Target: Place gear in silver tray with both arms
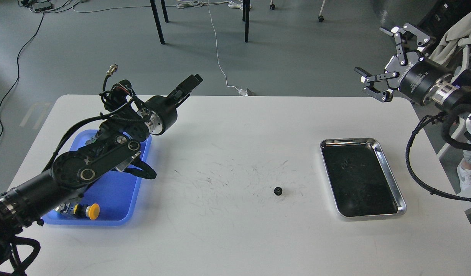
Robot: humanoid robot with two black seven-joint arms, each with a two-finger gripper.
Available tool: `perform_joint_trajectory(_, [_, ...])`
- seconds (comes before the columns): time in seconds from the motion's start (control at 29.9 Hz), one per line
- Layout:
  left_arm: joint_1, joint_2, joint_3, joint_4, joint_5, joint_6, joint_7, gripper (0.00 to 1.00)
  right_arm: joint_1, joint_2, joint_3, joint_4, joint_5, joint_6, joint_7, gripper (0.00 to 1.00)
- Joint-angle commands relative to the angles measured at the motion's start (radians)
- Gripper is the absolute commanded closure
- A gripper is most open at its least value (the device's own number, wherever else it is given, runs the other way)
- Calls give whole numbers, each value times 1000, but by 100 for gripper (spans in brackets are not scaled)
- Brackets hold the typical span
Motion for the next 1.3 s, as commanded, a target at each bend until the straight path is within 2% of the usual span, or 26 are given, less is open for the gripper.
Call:
perform_joint_trajectory(0.0, [44,103,1,-14,-93,-16,-7,3,56,-1,-108,74,-125,-17,-2,3])
perform_joint_trajectory(0.2, [76,208,3,-10,-111,-11,-48,3,206,9,-349,171,-319,-53,-2,3])
perform_joint_trajectory(0.4, [84,238,-19,-10,-169,-13,-51,3,395,62,-693,286,-440,-119,-2,3])
perform_joint_trajectory(0.53, [82,234,-65,-10,-307,-8,-40,3,481,115,-842,309,-558,-119,-2,3])
perform_joint_trajectory(0.87, [84,238,-122,-5,-435,-5,-42,3,565,295,-1107,302,-727,-134,-17,3])
perform_joint_trajectory(1.1, [84,246,-122,-5,-435,-5,-51,3,562,388,-1186,205,-736,-134,-58,3])
perform_joint_trajectory(1.27, [84,246,-122,-5,-433,-5,-51,3,561,459,-1216,150,-735,-129,-64,4])
